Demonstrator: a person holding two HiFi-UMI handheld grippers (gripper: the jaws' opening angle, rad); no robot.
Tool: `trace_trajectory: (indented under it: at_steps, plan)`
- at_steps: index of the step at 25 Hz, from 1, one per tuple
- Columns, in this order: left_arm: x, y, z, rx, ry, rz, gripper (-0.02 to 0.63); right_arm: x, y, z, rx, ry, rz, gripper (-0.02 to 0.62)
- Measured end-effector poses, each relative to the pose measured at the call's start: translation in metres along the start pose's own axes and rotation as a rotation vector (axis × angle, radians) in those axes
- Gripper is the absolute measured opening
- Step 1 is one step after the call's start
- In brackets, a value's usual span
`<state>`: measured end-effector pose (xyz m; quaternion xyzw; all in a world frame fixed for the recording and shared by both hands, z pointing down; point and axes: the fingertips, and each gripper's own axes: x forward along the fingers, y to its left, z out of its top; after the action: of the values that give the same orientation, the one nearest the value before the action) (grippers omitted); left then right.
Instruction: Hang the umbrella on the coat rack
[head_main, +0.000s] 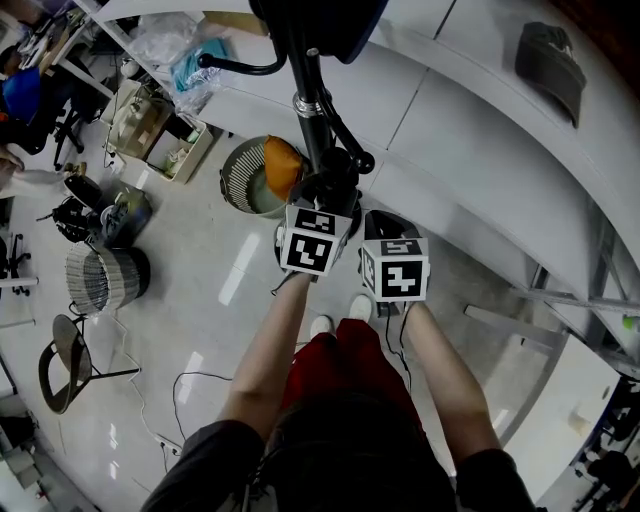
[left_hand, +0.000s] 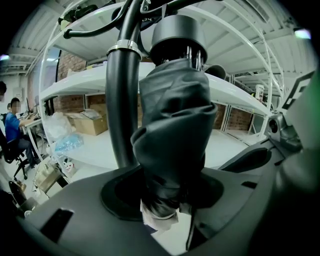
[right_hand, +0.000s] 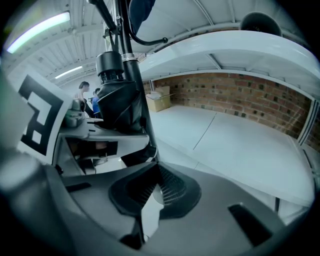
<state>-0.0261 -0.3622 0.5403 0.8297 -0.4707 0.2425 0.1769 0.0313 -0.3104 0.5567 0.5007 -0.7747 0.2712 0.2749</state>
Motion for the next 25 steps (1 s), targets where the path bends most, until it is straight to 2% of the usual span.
trace_trajectory:
  at_steps: [6, 16, 25]
  plan:
    - [0.001, 0.001, 0.0, 0.003, -0.007, 0.006, 0.222, -0.002, 0.002, 0.001, 0.002, -0.005, -0.003, 0.018]
    - [-0.003, 0.003, -0.001, -0.035, -0.003, 0.003, 0.246, -0.008, 0.006, -0.002, 0.002, -0.007, -0.006, 0.018]
    - [-0.013, 0.008, -0.003, -0.112, -0.031, -0.003, 0.279, -0.013, 0.006, -0.002, 0.007, -0.016, -0.019, 0.018]
